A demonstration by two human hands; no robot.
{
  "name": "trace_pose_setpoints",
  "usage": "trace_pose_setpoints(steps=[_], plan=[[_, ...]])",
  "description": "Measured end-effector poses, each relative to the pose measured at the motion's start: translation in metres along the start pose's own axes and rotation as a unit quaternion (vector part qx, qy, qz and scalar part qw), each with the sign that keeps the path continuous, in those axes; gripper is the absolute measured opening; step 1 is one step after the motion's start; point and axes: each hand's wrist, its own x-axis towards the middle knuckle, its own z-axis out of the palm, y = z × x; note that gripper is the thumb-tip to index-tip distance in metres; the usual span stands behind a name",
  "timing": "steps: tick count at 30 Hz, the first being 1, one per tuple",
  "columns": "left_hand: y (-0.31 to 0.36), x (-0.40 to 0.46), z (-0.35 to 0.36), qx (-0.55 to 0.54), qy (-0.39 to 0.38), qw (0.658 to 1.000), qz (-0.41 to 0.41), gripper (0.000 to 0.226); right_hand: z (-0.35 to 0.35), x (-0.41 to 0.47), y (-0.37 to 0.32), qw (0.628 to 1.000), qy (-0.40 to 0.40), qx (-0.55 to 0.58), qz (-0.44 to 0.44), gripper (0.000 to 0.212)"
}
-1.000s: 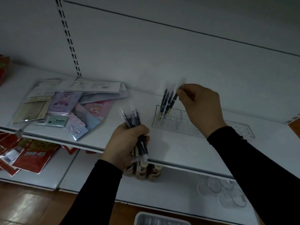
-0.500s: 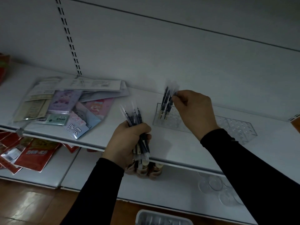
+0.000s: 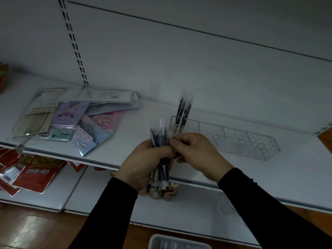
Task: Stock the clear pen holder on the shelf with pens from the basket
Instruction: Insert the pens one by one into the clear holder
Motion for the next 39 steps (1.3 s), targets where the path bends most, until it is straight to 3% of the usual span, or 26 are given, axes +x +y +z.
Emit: trace_pose_setpoints(steps=[7, 12, 17, 21, 26, 39], plan=[[0.001, -0.001, 0.001, -0.001, -0.02, 1.0, -0.017, 0.015, -0.006, 0.005, -0.003, 0.993, -0.011, 0.1, 0.068, 0.011], [0.002, 0.0, 0.0, -0.046, 0.016, 0.998, -0.035, 0.014, -0.016, 0.011, -0.012, 0.972, 0.1, 0.201, 0.071, 0.01], [0.004, 0.002, -0.009, -0.067, 0.061, 0.995, -0.032, 0.012, -0.045, 0.017, -0.029, 0.937, 0.236, 0.255, -0.035, 0.01], [0.003, 0.008, -0.015, -0.068, 0.106, 0.992, -0.024, 0.011, -0.057, 0.02, -0.036, 0.927, 0.305, 0.171, -0.137, 0.005], [0.002, 0.01, -0.018, -0.068, 0.117, 0.991, -0.022, 0.011, -0.05, 0.026, -0.035, 0.931, 0.319, 0.026, -0.174, 0.007], [0.005, 0.007, -0.017, -0.077, 0.114, 0.99, -0.012, 0.012, -0.043, 0.027, -0.043, 0.922, 0.316, -0.054, -0.218, 0.009]])
